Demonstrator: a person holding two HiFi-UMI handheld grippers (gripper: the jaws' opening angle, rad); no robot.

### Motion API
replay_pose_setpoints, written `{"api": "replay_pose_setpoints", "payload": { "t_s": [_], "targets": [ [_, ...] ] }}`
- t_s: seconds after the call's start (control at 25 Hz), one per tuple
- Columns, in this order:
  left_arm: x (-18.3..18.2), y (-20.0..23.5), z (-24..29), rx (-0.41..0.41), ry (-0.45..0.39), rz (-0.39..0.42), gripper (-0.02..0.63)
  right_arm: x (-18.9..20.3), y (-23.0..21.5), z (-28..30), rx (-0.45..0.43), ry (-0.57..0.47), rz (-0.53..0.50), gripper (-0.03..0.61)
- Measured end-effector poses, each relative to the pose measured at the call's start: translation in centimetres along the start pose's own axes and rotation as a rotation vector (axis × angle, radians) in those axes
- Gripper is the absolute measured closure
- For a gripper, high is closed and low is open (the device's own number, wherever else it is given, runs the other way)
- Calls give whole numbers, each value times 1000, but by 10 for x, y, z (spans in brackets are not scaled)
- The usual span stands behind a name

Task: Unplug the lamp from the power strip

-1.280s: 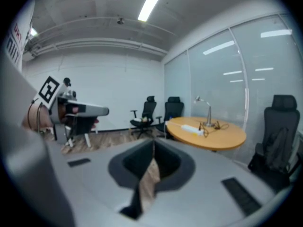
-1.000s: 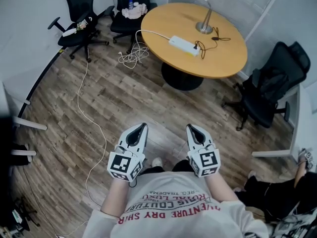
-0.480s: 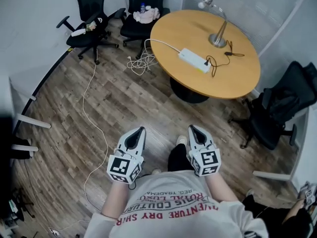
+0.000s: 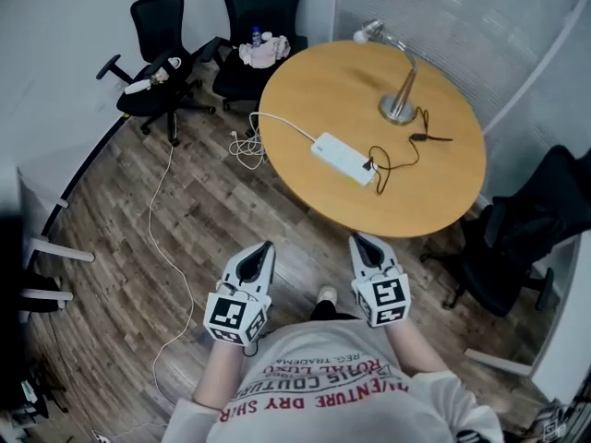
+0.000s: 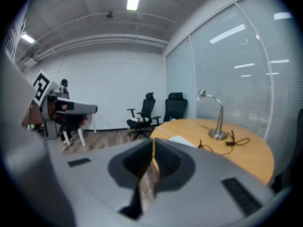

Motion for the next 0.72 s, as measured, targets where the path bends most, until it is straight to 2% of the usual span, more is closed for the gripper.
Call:
{"api": "replay_pose_setpoints", "payload": {
  "t_s": [0.16,0.4,0.72],
  "targets": [
    [-6,-3,53,19,10,-4,584,-4,-46,21,19,15,26,548],
    [-7,-8,116,95,62,-10,584,-5,-96,41,66,45,79,548],
    [-11,24,212,238,109,-5,584,-4,-140,83,179,92,126,548]
  ]
}}
Point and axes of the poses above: the fingertips, and each gripper's own axes: z forward along the fingers, y to its left, x out of its underside, the point moved 1 cm from there along -z, backward along the fingers, and after that the axes turned 8 degrees about x, right-handed, at the moved point
